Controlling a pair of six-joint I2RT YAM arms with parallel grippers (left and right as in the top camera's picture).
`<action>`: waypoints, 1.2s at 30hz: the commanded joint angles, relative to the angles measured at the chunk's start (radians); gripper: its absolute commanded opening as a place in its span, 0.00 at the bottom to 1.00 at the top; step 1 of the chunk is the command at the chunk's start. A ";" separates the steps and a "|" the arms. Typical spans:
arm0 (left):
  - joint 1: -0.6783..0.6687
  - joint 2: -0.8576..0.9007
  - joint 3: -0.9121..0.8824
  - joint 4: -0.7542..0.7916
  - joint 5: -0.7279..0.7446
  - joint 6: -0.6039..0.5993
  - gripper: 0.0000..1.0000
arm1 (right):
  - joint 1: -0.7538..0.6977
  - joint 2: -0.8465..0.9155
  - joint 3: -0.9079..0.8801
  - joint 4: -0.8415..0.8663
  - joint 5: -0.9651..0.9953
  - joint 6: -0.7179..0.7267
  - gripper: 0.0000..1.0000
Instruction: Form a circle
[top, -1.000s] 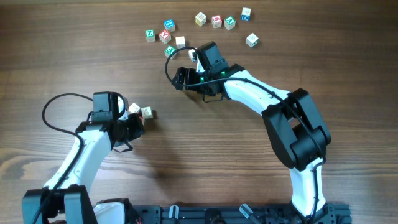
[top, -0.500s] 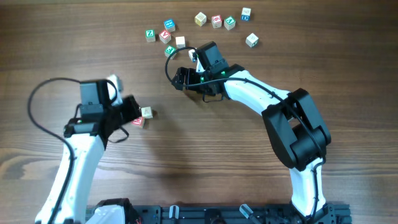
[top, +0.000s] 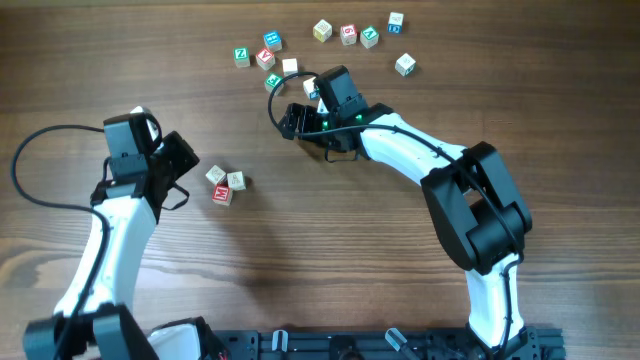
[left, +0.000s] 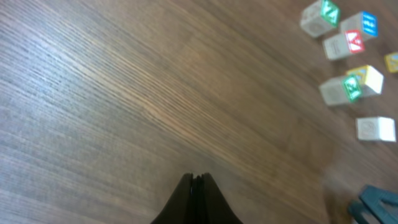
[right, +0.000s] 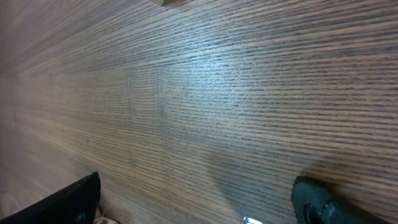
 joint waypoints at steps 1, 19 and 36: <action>0.010 0.054 0.006 0.047 -0.003 -0.021 0.04 | -0.018 0.070 -0.052 -0.027 0.091 0.031 1.00; 0.010 0.053 0.006 0.110 -0.006 -0.020 0.06 | 0.011 0.068 -0.052 -0.018 -0.113 -0.158 0.04; 0.010 0.053 0.006 0.084 -0.115 -0.020 0.04 | 0.205 0.068 -0.052 0.171 -0.102 -0.303 0.05</action>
